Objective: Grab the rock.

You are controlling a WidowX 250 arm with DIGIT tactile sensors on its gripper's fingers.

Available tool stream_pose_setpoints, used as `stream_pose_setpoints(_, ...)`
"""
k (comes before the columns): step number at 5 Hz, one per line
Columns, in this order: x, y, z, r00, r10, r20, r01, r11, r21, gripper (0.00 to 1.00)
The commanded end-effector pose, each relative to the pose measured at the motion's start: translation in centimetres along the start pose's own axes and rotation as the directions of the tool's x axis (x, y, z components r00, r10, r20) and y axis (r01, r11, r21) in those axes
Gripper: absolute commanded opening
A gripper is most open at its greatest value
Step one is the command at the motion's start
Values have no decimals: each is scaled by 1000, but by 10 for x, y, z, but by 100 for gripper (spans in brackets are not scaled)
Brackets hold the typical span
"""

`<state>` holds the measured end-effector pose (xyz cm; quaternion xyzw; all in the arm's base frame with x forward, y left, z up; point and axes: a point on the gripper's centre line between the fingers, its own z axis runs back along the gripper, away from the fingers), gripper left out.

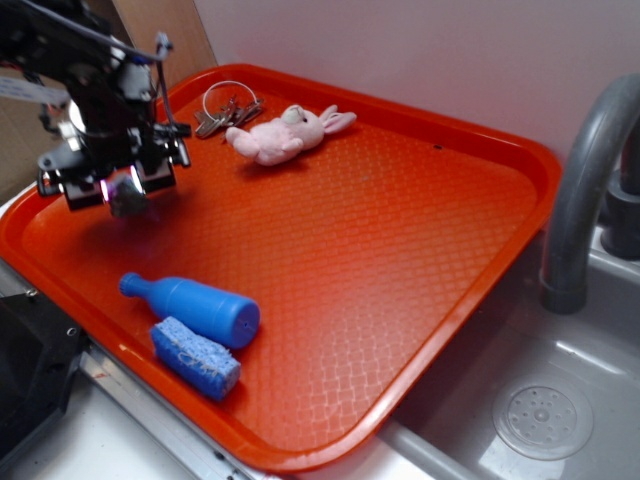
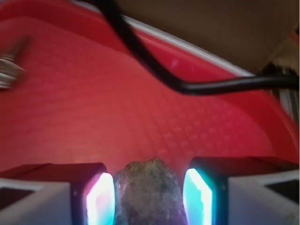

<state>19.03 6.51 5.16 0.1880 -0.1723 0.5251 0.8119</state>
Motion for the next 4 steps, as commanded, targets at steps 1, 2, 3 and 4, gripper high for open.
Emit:
stream_pose_setpoints(1,39,-22,114,931,-353,-94,293,875,-386,0)
stream_pose_setpoints(2,37,-32,176,839,-539,-82,393,702,-593,0)
stream_pose_setpoints(3,30,-32,206,747,-663,-46,472,577,-667,0)
stream_pose_setpoints(4,31,-38,200,684,-724,-91,478,539,-694,0)
